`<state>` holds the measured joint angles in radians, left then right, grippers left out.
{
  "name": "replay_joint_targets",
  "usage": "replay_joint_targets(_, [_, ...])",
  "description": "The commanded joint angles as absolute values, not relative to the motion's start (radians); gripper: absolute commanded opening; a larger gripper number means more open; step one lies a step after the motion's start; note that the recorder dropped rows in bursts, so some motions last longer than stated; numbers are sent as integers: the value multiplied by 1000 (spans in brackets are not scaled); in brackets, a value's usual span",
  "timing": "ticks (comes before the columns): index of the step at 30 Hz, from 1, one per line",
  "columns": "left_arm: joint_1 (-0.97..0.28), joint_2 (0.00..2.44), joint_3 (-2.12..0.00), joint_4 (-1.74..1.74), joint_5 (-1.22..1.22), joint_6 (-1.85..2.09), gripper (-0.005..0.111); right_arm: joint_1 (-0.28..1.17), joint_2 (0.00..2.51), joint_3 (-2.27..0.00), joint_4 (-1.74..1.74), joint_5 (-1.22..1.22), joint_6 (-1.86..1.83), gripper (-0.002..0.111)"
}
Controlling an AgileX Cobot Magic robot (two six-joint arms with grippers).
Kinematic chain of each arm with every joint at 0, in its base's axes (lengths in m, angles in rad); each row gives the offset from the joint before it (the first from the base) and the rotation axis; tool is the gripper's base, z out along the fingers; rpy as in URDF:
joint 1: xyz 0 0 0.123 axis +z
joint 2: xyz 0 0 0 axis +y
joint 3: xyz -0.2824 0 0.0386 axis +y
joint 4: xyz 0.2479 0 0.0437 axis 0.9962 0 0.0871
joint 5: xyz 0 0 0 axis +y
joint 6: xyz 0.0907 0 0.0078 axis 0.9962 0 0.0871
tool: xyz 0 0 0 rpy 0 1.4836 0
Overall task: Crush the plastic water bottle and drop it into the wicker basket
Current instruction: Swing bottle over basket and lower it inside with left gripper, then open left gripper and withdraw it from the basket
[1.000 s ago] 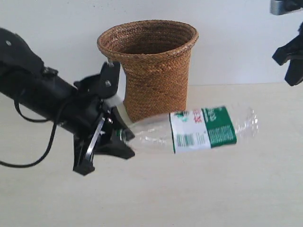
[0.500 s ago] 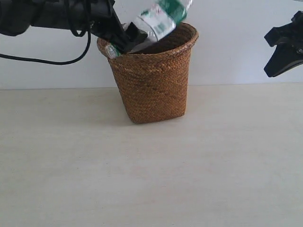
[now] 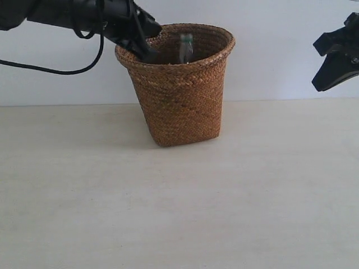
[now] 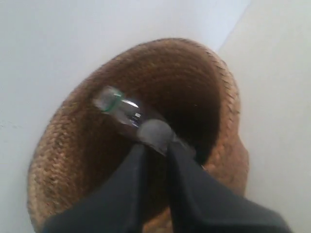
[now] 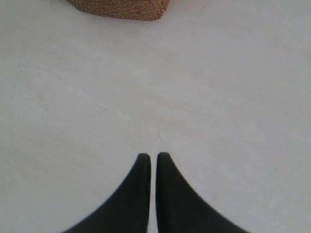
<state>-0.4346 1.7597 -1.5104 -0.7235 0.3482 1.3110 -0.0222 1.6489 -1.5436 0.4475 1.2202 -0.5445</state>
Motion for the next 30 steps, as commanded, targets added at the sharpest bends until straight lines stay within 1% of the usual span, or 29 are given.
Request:
replay_joint_targets(1, [-400, 1734, -1517, -640, 527, 1195, 6, -27, 1638, -1547, 345, 1208, -535, 0])
replay_joint_targets(11, [-329, 1675, -1517, -264, 869, 776, 6, -31, 1636, -1547, 39, 1221, -337, 0])
replay_joint_targets(17, [-280, 1631, -1517, -84, 1081, 529, 4, -31, 1605, -1547, 23, 1221, -289, 0])
replay_joint_targets(18, [-261, 1610, -1517, -58, 1146, 496, 4, -31, 1575, -1547, 37, 1221, -289, 0])
replay_joint_targets(20, [-234, 1573, -1506, -54, 1190, 455, 4, -31, 1521, -1547, 49, 1221, -287, 0])
replay_joint_targets(23, [-219, 1487, -1433, -54, 1142, 406, 4, -31, 1425, -1523, 108, 1221, -301, 0])
replay_joint_targets(25, [-219, 1409, -1332, -63, 1062, 391, 4, -31, 1331, -1425, 121, 1146, -323, 0])
replay_joint_targets(26, [-219, 1350, -1259, -65, 989, 367, 4, -31, 1261, -1345, 113, 1069, -329, 0])
replay_joint_targets(27, [-219, 1320, -1231, -65, 953, 354, 4, -31, 1225, -1314, 114, 1041, -336, 0])
replay_joint_targets(29, [-219, 1202, -1115, -66, 853, 350, 4, -31, 1086, -1174, 119, 914, -347, 0])
replay_joint_targets(30, [-219, 1178, -1095, -66, 837, 350, 4, -31, 1060, -1150, 120, 893, -347, 0])
